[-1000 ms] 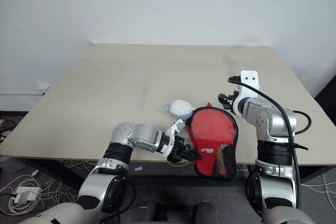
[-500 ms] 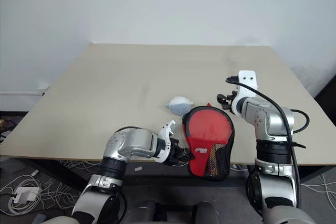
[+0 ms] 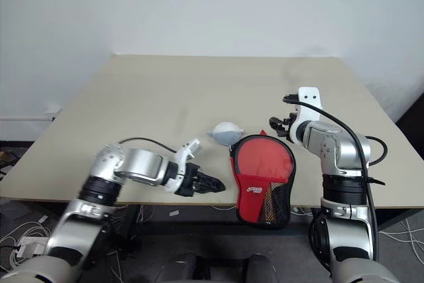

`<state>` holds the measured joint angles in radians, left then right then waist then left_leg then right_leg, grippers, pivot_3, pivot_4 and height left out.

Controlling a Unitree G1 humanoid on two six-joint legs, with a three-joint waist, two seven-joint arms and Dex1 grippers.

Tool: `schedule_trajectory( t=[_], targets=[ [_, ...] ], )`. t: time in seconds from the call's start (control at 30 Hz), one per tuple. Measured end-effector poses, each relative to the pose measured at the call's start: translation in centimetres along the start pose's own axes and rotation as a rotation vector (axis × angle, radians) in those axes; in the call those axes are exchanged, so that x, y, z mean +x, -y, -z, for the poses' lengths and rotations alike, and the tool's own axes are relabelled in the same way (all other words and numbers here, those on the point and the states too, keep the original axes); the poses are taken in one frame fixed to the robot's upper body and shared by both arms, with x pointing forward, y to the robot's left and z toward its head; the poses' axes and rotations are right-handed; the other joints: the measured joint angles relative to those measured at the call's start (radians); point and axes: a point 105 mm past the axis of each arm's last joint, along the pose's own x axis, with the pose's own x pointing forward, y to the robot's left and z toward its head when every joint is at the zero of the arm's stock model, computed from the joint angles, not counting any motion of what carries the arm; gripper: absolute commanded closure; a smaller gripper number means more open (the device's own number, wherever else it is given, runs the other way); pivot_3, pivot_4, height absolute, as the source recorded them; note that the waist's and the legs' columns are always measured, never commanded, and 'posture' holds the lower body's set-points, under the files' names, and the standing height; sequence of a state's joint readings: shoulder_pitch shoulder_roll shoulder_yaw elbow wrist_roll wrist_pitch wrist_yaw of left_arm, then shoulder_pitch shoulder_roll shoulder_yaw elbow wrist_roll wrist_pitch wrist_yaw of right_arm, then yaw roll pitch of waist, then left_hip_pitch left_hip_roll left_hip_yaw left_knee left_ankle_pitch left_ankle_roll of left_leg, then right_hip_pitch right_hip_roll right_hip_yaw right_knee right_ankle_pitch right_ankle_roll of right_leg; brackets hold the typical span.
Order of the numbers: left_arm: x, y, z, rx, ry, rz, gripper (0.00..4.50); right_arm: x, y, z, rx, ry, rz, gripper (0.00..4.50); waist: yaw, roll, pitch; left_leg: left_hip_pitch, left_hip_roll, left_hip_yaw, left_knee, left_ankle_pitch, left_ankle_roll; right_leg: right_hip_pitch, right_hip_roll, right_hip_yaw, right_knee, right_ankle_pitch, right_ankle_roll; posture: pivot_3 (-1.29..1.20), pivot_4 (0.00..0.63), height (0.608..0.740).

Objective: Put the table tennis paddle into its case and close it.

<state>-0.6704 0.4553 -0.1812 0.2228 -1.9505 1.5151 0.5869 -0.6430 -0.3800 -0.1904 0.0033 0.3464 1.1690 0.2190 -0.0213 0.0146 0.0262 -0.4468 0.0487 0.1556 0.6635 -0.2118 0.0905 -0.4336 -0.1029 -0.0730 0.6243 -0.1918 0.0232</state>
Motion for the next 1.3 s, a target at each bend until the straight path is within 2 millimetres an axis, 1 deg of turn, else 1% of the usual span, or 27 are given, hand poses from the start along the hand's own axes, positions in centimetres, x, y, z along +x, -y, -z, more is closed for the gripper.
schedule_trajectory(
  t=[0.07,0.13,0.27,0.33,0.37,0.4,0.43,0.5,0.57,0.63,0.73,0.83,0.93,1.03,1.07,1.17,1.3],
  targets=[
    [-1.4,1.1,-1.1,0.082,0.034,0.009,1.69,0.0,-0.6,0.2,0.000,0.002,-0.032,1.08,0.001,0.000,0.000,0.000,0.000,0.000,-0.001,0.000,0.000,0.000,-0.001,0.000,0.000,0.000,0.000,0.00,0.000,0.724],
    [-2.2,2.2,-2.5,0.144,0.079,0.020,1.69,0.0,-0.8,0.7,0.002,-0.008,-0.041,1.55,0.002,0.000,0.000,0.000,0.000,0.001,-0.001,0.000,-0.001,0.000,-0.001,0.000,-0.001,0.000,0.000,0.00,0.000,0.724],
    [-3.4,2.8,-6.6,0.241,0.229,-0.043,1.69,0.1,-1.0,1.7,-0.002,-0.035,-0.049,3.01,-0.001,0.000,0.000,0.000,-0.001,0.005,-0.006,0.002,-0.003,-0.005,-0.001,0.002,0.000,0.001,-0.001,0.00,0.000,0.724],
    [-3.7,2.4,-8.4,0.272,0.310,-0.074,1.69,0.2,-1.1,2.0,-0.005,-0.042,-0.054,3.66,-0.002,0.000,0.000,0.000,-0.001,0.007,-0.010,0.004,-0.007,-0.008,0.000,0.003,0.000,0.002,0.000,0.00,0.000,0.724],
    [-3.7,1.8,-9.6,0.298,0.350,-0.116,1.69,0.2,-1.1,2.1,-0.007,-0.046,-0.057,3.98,-0.002,0.000,0.000,0.000,-0.002,0.010,-0.013,0.005,-0.009,-0.008,0.000,0.003,0.000,0.002,0.000,0.00,0.000,0.724],
    [-3.7,1.1,-10.5,0.324,0.383,-0.157,1.69,0.3,-1.3,2.3,-0.011,-0.048,-0.063,4.41,-0.002,0.000,0.000,0.000,-0.002,0.014,-0.015,0.007,-0.011,-0.009,0.000,0.003,0.000,0.003,0.000,0.00,0.000,0.724],
    [-3.8,0.2,-11.4,0.352,0.415,-0.207,1.69,0.4,-1.6,2.4,-0.016,-0.050,-0.074,4.49,-0.003,0.000,0.000,0.001,-0.001,0.017,-0.017,0.008,-0.013,-0.010,0.000,0.003,-0.001,0.003,-0.001,0.00,0.000,0.724],
    [-3.4,-1.2,-12.6,0.402,0.438,-0.247,1.69,0.5,-1.8,2.6,-0.019,-0.054,-0.086,4.49,-0.005,0.000,0.000,0.001,0.000,0.018,-0.019,0.009,-0.015,-0.012,0.001,0.003,-0.001,0.004,-0.002,0.00,0.000,0.724],
    [-2.6,-2.0,-13.4,0.435,0.438,-0.256,1.69,0.5,-1.9,3.0,-0.020,-0.064,-0.094,4.49,-0.004,0.000,0.000,0.000,0.001,0.018,-0.019,0.009,-0.015,-0.012,0.001,0.003,-0.001,0.003,-0.003,0.00,0.000,0.724],
    [-1.7,-2.9,-14.3,0.473,0.440,-0.288,1.69,0.6,-2.4,3.9,-0.026,-0.088,-0.123,4.49,-0.004,-0.001,0.001,0.000,0.001,0.018,-0.019,0.009,-0.014,-0.012,0.001,0.003,-0.002,0.003,-0.003,0.00,0.000,0.724],
    [-0.8,-3.3,-15.4,0.495,0.448,-0.304,1.69,0.8,-3.3,4.7,-0.030,-0.108,-0.158,4.49,-0.005,-0.003,0.002,-0.001,0.001,0.012,-0.017,0.008,-0.012,-0.013,0.000,0.004,-0.002,0.002,-0.005,0.00,0.000,0.724],
    [0.3,-3.1,-16.1,0.501,0.463,-0.274,1.69,0.8,-3.8,4.6,-0.041,-0.098,-0.171,4.49,-0.005,-0.003,0.002,-0.004,0.001,0.004,-0.012,0.006,-0.009,-0.012,0.001,0.003,-0.002,0.002,-0.005,0.00,0.000,0.724],
    [1.5,-3.3,-15.9,0.490,0.457,-0.261,1.16,0.9,-4.0,4.7,-0.046,-0.096,-0.170,4.50,-0.004,-0.003,0.002,-0.006,0.002,0.003,-0.006,0.003,-0.004,-0.012,0.001,0.002,-0.001,0.002,-0.005,0.00,0.000,0.724],
    [2.7,-3.9,-14.9,0.480,0.408,-0.246,0.18,1.0,-3.9,4.8,-0.047,-0.098,-0.155,4.50,-0.005,-0.004,0.003,-0.008,0.002,0.002,-0.002,0.000,0.001,-0.012,0.001,0.001,0.000,0.002,-0.005,0.00,0.000,0.724],
    [3.1,-3.8,-14.6,0.476,0.392,-0.234,0.08,1.0,-3.8,4.9,-0.047,-0.099,-0.151,4.50,-0.004,-0.004,0.003,-0.009,0.002,0.002,0.000,0.000,0.002,-0.013,0.001,0.001,0.000,0.002,-0.005,0.00,0.000,0.724],
    [4.3,-3.8,-13.7,0.456,0.348,-0.218,0.08,1.0,-4.0,5.0,-0.043,-0.100,-0.156,4.50,-0.002,-0.004,0.003,-0.014,0.002,-0.002,0.004,0.000,0.002,-0.013,0.001,-0.002,0.000,0.002,-0.004,0.00,0.000,0.724],
    [4.9,-3.8,-13.5,0.436,0.345,-0.215,0.08,1.0,-3.9,5.3,-0.039,-0.109,-0.154,4.50,-0.001,-0.004,0.003,-0.015,0.002,-0.002,0.006,-0.001,0.005,-0.013,0.001,-0.002,0.000,0.003,-0.002,0.00,0.000,0.724]
  ],
)
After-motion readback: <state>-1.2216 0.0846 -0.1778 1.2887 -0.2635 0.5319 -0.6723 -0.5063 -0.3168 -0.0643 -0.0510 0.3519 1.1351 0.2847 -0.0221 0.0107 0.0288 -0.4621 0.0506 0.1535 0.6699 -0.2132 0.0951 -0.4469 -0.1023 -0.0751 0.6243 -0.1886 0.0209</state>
